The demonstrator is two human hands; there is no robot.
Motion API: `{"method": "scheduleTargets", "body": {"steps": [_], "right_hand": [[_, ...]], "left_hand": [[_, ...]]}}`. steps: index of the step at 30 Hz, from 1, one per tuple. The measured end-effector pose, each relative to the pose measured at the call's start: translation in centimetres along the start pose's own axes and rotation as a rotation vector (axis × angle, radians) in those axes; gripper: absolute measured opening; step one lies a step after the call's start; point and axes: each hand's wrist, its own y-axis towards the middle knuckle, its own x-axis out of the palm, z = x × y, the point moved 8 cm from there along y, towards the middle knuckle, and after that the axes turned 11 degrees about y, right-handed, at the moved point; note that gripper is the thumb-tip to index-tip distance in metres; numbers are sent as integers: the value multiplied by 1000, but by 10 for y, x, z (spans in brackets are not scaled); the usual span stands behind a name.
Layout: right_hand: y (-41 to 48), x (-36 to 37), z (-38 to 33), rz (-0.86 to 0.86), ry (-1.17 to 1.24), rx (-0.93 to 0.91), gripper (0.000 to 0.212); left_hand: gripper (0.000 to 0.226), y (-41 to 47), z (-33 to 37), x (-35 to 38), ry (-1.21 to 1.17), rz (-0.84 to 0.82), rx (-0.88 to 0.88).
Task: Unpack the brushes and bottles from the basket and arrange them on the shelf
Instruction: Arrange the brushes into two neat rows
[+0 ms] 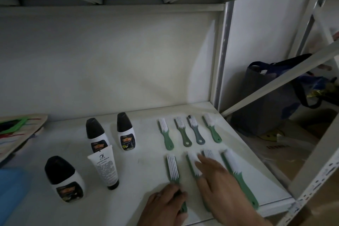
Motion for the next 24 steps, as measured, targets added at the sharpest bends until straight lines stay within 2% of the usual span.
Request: {"method": "scheduleTargets", "body": {"steps": [2,5,7,9,12,19,24], "right_hand": [[-30,11,22,22,-12,49,48],[-51,36,29,109,-55,-52,50],[-55,43,26,146,-91,-33,55],[-54,49,24,119,-113,-3,47],[-51,55,33,94,-95,79,58],[-51,49,36,126,-138,84,62],[-59,34,61,126,-166,185,63]], "left_hand": [[44,0,1,-6,-16,-5,-16],[44,-3,3,-11,-23,8,-35],[45,-3,4,-13,-52,-24,-53],[45,-4,6,-15,-52,-24,-46],[45,-4,9,-16,-72,-47,-51],[45,-3,10,-11,-55,-43,-58],[48,-1,7,-10,19,-19,-65]]}}
